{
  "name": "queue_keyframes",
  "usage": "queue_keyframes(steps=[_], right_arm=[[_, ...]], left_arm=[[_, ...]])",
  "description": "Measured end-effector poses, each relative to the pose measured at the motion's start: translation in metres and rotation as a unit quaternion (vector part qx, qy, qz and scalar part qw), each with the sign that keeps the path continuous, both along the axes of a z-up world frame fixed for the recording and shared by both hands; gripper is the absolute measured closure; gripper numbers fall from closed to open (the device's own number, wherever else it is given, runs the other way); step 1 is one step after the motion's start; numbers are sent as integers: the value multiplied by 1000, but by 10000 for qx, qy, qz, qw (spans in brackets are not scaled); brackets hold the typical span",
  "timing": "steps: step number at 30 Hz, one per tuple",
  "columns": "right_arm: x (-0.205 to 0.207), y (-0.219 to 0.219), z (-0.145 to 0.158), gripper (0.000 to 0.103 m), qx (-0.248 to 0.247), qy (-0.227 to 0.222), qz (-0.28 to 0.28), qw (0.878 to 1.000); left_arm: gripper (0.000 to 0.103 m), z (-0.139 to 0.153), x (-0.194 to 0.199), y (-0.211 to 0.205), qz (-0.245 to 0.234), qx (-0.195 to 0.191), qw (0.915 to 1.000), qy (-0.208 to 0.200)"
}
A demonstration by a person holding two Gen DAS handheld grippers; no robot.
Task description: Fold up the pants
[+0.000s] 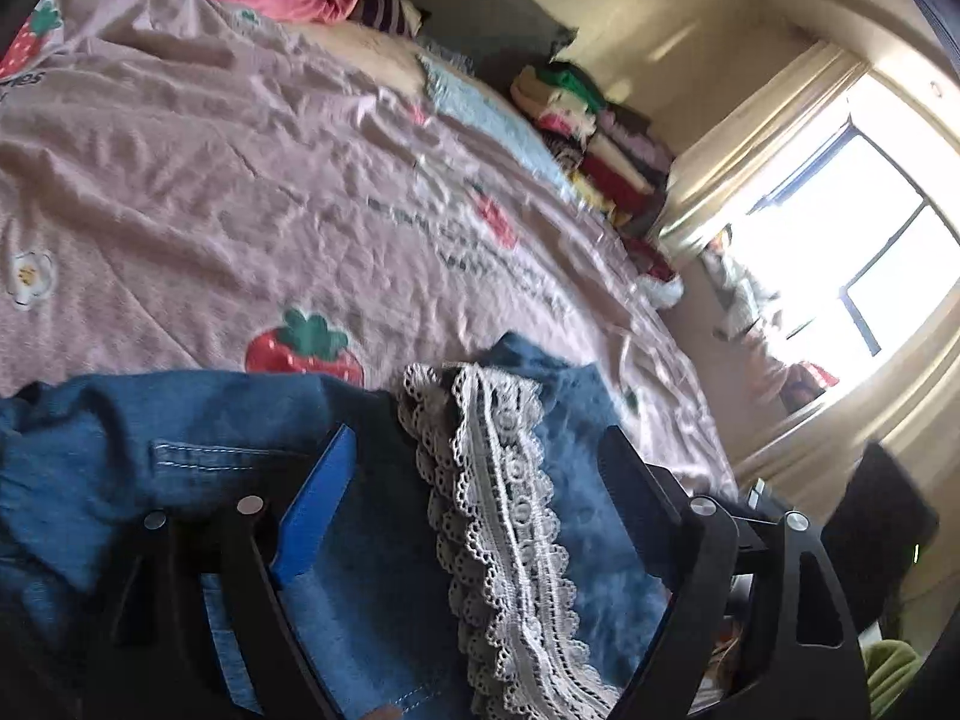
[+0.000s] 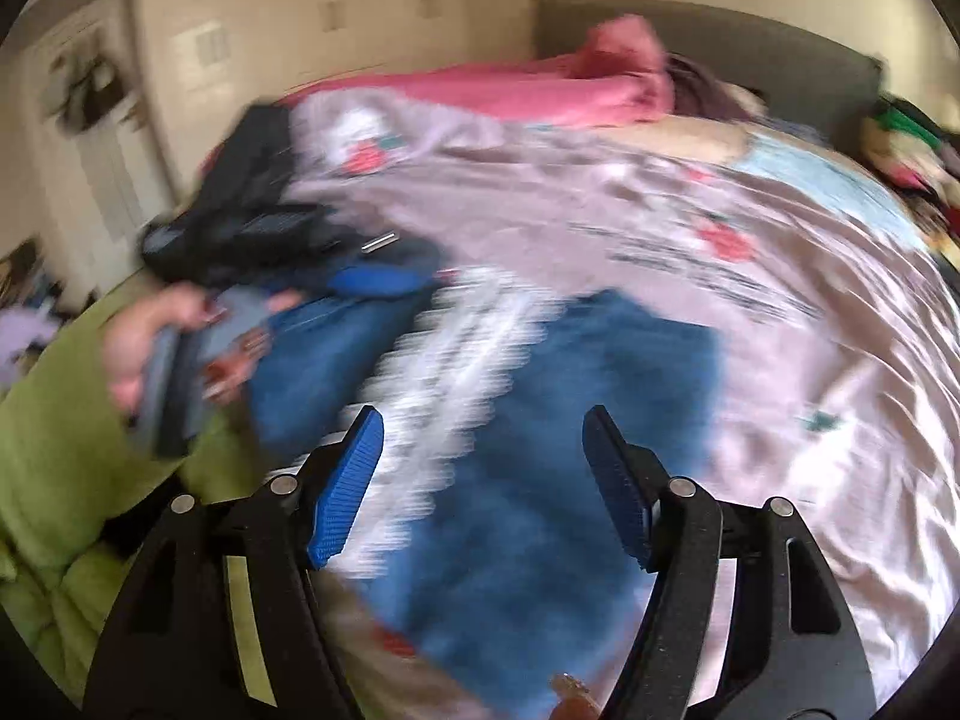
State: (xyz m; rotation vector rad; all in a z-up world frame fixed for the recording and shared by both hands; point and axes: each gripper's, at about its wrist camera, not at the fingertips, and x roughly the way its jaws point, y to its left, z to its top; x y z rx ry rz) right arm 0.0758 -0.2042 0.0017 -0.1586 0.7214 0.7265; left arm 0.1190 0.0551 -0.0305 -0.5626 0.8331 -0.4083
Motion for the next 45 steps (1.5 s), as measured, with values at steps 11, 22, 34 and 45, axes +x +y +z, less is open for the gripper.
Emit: queue_keyframes(steps=[11, 22, 34, 45], right_arm=[[122, -34, -36, 40, 646, 1299, -912, 9852], [138, -29, -50, 93, 917, 1361, -797, 9832], [116, -49, -39, 34, 835, 1005, -1278, 9832], [59, -65, -16, 18, 792, 636, -1375, 9853]], left_arm=[[78, -16, 33, -26, 22, 206, 9989, 414], [83, 2, 49, -43, -25, 952, 9952, 207], [48, 4, 15, -26, 240, 1018, 9945, 44], [36, 40, -37, -18, 316, 1050, 9932, -393]])
